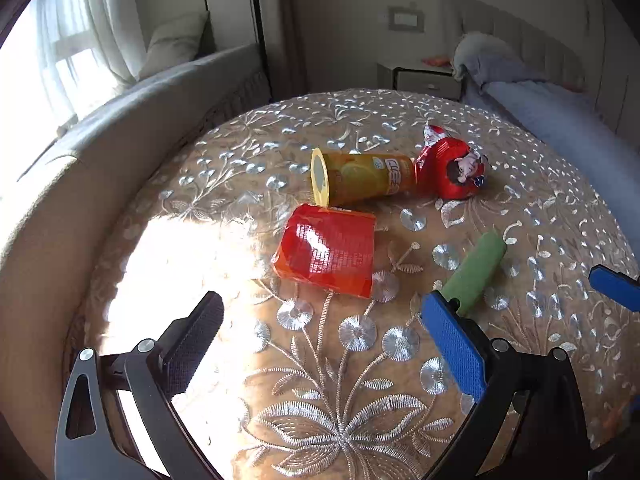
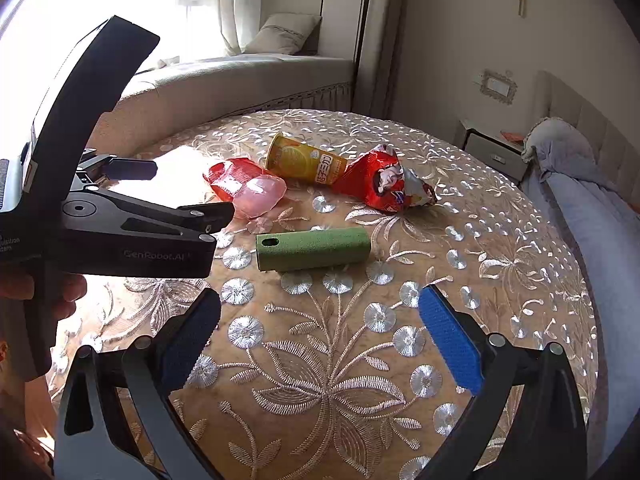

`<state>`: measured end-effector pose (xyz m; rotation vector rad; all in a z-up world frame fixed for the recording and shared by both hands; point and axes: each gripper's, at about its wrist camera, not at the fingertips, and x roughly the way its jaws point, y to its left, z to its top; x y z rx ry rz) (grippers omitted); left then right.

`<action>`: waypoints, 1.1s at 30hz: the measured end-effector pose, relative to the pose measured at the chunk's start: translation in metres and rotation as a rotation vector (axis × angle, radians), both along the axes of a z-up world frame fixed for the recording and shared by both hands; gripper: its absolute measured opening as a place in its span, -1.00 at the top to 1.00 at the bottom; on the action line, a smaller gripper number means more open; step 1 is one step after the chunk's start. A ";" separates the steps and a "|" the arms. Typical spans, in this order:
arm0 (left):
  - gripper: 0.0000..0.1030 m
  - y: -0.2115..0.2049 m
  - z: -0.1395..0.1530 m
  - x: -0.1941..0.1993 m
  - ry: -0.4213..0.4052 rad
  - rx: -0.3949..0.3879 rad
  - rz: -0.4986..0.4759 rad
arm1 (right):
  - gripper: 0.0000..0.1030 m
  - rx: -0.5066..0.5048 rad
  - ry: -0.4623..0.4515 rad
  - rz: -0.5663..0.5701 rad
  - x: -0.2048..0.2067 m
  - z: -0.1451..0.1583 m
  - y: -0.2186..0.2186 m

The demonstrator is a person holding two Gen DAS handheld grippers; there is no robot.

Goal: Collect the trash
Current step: 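Move both tools back toward the table over the remaining trash, then grasp the clear orange-label bottle with the left tool while the right tool grasps the green cylinder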

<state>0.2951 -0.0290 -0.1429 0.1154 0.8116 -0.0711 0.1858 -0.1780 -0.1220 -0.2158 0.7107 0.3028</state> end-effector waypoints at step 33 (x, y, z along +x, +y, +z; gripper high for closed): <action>0.75 0.064 -0.020 0.073 0.003 0.069 0.105 | 0.26 0.275 0.254 -0.288 0.104 -0.036 0.032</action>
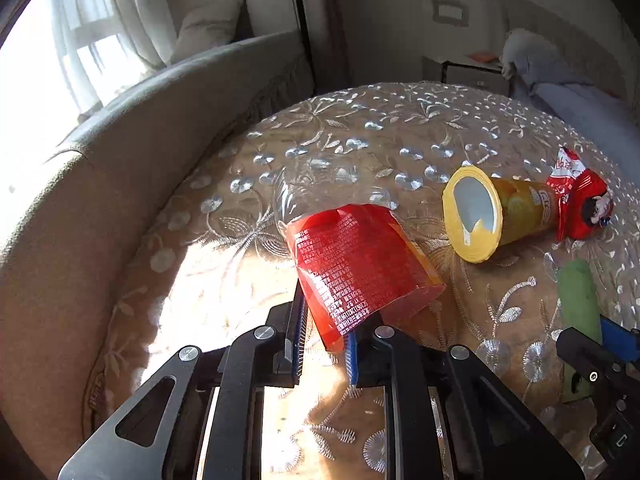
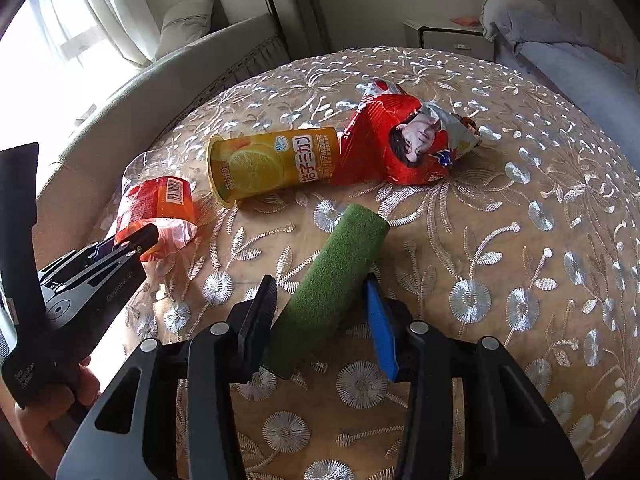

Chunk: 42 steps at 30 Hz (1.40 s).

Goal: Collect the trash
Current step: 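Grasp the clear orange-label bottle with the left tool while the right tool grasps the green cylinder, then carry the bottle and green cylinder over the bin and open both tools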

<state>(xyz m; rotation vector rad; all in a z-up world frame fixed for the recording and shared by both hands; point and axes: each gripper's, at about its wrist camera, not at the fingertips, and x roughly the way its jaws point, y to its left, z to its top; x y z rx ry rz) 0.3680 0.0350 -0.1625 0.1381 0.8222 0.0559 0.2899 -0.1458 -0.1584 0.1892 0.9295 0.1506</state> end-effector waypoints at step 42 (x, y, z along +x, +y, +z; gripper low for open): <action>0.96 -0.096 0.098 -0.250 -0.280 -0.142 -0.487 | 0.46 -0.147 -0.313 -0.075 -0.207 0.096 -0.097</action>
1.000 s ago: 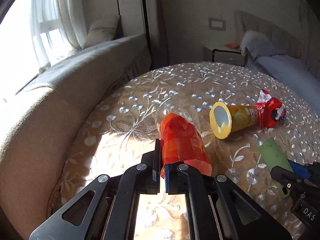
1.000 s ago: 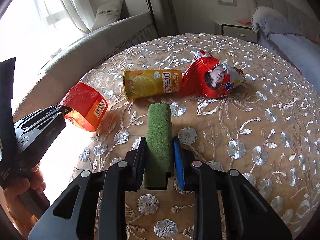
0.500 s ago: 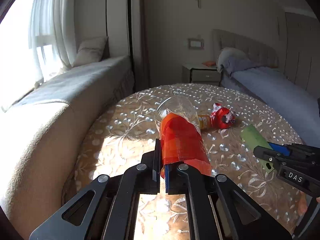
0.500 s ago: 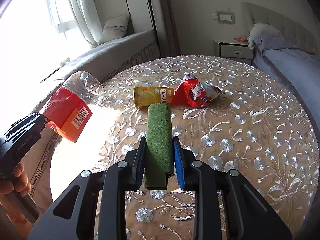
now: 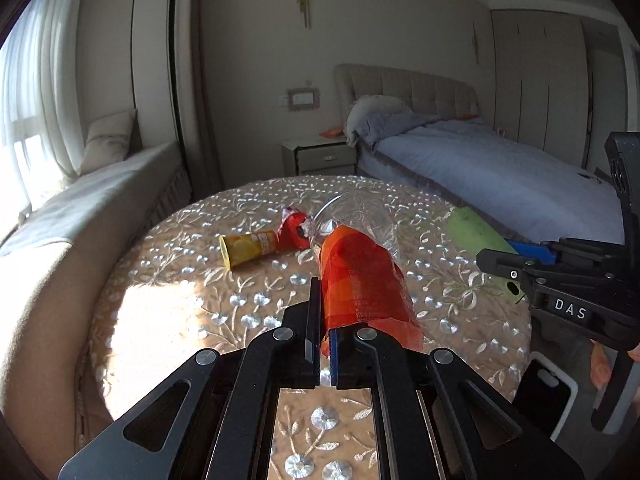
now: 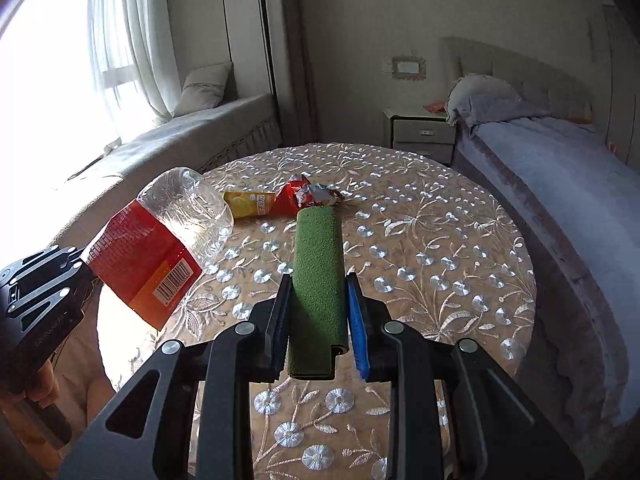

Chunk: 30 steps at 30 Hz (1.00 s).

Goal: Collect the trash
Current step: 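Carry the bottle and green cylinder over the bin and open both tools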

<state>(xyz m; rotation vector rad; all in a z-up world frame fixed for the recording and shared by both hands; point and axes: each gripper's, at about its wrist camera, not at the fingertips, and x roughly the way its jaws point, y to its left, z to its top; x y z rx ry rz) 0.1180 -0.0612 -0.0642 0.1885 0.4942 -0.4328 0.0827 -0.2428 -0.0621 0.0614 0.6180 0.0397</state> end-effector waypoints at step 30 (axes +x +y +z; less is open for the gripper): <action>0.95 -0.316 -0.188 -0.116 0.330 0.515 -0.874 | 0.46 -0.110 0.357 -0.346 -0.205 -0.157 -0.221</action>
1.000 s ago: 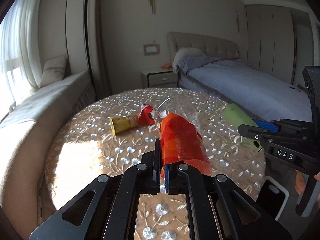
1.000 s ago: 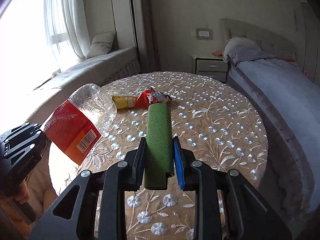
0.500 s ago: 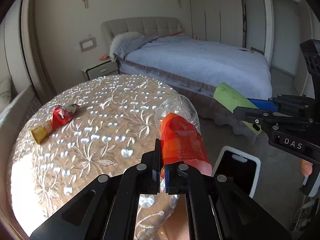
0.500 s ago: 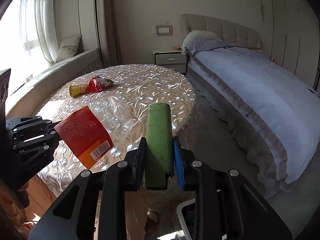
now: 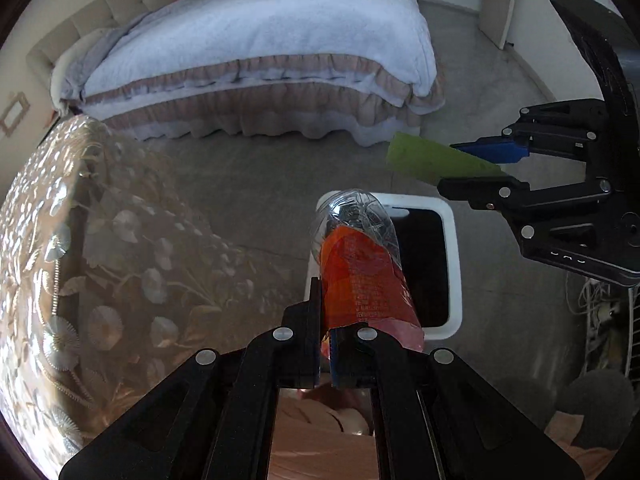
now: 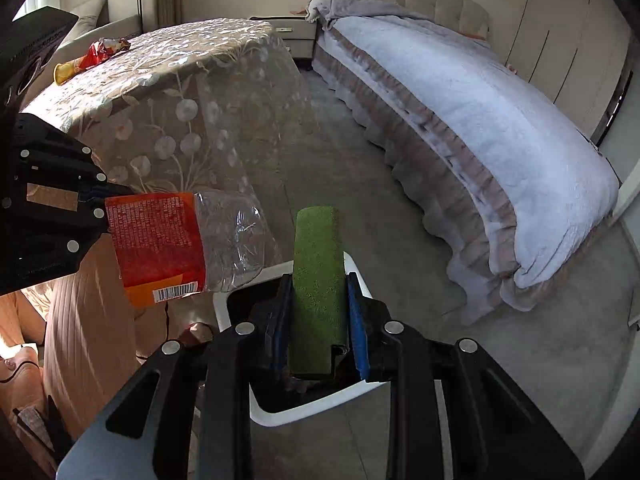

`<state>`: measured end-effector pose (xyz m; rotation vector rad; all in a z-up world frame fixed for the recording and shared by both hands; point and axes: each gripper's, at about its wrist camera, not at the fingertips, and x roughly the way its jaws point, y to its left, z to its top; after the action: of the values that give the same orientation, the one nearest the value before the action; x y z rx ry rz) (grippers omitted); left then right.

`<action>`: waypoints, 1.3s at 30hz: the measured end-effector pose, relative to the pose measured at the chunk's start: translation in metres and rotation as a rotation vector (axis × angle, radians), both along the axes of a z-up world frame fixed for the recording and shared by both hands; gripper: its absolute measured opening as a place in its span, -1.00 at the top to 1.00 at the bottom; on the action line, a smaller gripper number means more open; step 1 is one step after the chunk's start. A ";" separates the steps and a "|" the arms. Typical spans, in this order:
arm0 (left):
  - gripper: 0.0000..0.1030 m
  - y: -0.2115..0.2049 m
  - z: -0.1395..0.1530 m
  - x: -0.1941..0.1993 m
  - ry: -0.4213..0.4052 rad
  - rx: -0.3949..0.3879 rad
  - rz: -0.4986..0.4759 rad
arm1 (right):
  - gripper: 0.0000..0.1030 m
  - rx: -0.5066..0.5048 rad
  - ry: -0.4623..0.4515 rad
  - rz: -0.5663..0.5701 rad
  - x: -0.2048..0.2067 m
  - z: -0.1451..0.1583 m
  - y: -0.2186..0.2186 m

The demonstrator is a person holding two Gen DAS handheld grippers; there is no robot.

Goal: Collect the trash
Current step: 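Carry the bottle and green cylinder over the bin and open both tools, then move both tools back over the yellow can and red chip bag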

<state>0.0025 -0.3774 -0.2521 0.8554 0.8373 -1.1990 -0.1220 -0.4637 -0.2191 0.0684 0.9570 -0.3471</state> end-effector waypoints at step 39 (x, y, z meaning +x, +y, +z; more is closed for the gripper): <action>-0.91 -0.063 -0.083 -0.042 -0.038 0.167 -0.372 | -0.91 0.077 0.183 0.080 -0.032 -0.093 -0.041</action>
<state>-0.0397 -0.4408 -0.3355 1.2050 0.7747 -1.4436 -0.1544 -0.5049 -0.3119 0.0694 1.1507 -0.2458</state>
